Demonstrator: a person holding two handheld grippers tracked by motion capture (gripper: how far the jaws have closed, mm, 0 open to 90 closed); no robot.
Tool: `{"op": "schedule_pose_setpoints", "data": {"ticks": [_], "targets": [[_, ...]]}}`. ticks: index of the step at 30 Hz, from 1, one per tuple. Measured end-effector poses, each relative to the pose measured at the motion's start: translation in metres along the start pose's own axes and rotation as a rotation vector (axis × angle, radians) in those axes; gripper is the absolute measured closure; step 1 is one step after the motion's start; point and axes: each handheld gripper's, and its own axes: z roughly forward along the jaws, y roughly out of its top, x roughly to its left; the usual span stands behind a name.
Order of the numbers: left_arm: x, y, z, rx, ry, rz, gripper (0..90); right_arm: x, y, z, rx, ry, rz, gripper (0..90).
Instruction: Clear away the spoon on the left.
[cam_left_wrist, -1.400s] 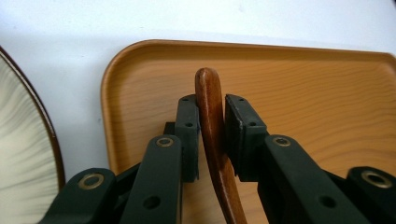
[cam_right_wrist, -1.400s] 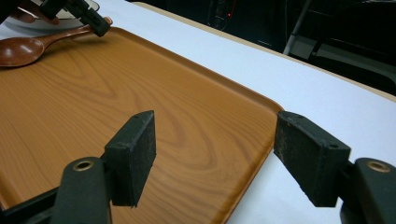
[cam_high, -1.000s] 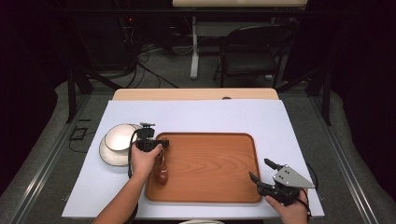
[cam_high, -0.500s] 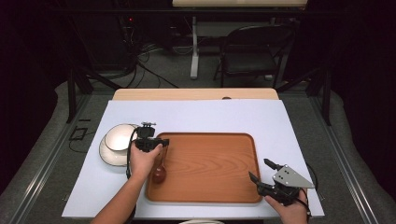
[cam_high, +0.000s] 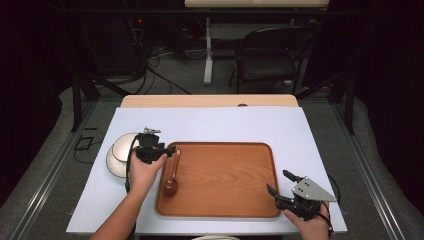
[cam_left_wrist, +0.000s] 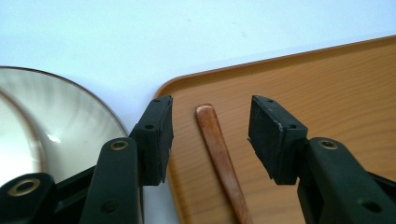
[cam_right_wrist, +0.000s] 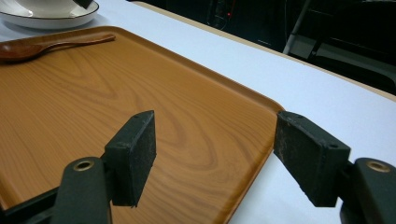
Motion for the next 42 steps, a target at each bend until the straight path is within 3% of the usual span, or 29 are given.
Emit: {"op": "schedule_pose_setpoints", "data": {"ticks": [7, 13, 18, 23, 29, 34, 42], "targets": [[0.004, -0.008, -0.034, -0.070, -0.009, 0.116, 50.3, 0.001, 0.000, 0.000, 0.000, -0.001, -0.004, 29.5], [0.006, -0.015, -0.054, -0.112, 0.018, 0.163, 50.3, 0.001, 0.000, 0.000, 0.002, -0.003, -0.004, 29.5], [0.012, -0.025, -0.067, -0.117, 0.031, 0.170, 50.3, 0.001, 0.000, 0.000, 0.002, -0.006, -0.005, 29.5], [0.015, -0.039, -0.079, -0.128, 0.094, 0.220, 50.3, 0.001, 0.000, 0.000, 0.002, -0.007, -0.004, 29.5], [0.020, -0.056, -0.086, -0.117, 0.100, 0.226, 50.2, 0.002, 0.001, 0.000, 0.000, -0.009, -0.006, 29.5], [0.028, -0.074, -0.087, -0.130, 0.081, 0.189, 50.3, 0.002, 0.001, 0.001, 0.005, -0.006, -0.006, 29.5], [0.034, -0.089, -0.084, -0.125, 0.065, 0.173, 48.0, 0.003, 0.001, 0.001, 0.006, -0.005, -0.007, 29.5]]}}
